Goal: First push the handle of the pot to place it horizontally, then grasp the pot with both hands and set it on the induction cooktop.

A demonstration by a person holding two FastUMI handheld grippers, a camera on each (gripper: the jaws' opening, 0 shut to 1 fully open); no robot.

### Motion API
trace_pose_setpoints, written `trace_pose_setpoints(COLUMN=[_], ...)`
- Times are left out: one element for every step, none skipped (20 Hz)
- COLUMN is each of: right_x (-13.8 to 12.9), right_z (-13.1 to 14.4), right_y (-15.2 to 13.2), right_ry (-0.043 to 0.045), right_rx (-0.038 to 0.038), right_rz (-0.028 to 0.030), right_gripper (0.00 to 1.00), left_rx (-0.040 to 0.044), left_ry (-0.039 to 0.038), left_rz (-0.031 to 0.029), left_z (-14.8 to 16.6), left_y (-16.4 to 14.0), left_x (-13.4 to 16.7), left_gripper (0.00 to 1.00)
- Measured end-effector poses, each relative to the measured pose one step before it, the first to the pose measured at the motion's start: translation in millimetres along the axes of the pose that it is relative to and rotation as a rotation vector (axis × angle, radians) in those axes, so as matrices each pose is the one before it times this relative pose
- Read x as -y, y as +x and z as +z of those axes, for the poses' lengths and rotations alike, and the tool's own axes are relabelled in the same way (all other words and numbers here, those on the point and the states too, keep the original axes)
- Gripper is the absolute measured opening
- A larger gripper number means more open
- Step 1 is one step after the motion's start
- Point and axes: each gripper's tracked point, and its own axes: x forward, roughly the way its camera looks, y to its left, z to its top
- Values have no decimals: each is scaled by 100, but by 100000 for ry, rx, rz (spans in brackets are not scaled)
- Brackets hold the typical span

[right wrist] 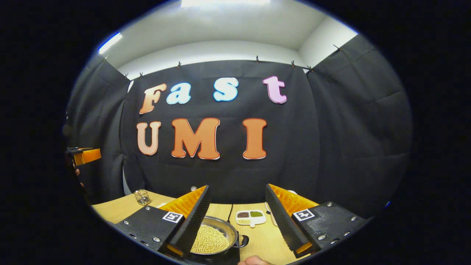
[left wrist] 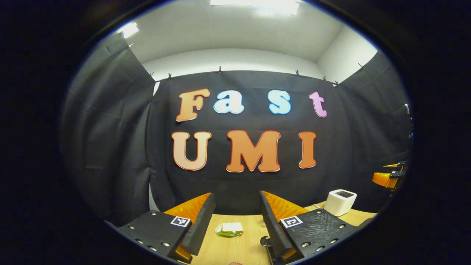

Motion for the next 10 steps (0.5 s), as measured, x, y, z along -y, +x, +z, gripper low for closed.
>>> trace_pose_setpoints(right_x=[-252, -153, -176, -247, -287, -175, -279, -363, -201, -268], right_z=[1547, 1542, 1389, 1447, 1375, 1338, 1149, 1084, 1145, 1066], right_y=[-552, -739, -642, -583, -519, -532, -466, -248, -336, -161], right_ry=[-1558, -1862, -1587, -1032, -682, -333, -48, 135, 214, -137], right_rx=[3057, 3126, 2395, 2441, 2311, 1812, 1276, 1185, 1641, 1702], right_rz=[901, 576, 737, 706, 883, 848, 909, 1117, 1375, 1252], right_gripper=[93, 93, 93, 93, 93, 93, 93, 97, 93, 93], left_rx=[2453, 2634, 2930, 3888, 4415, 3568, 2462, 1792, 1400, 1136], left_ry=[-797, -141, 469, 1328, 799, 630, 255, 366, 759, 1141], left_rz=[730, 660, 1453, 1767, 1491, 1580, 965, 61, -780, -1528], left_z=[1811, 1797, 1799, 1859, 1742, 1828, 1470, 1367, 1198, 1045], left_y=[-1023, -791, -867, -726, -451, -636, -396, -655, -566, -287], left_x=[-631, -529, -583, -812, -508, -579, -325, -115, 141, 543], left_gripper=[74, 74, 72, 72, 72, 72, 72, 72, 71, 71])
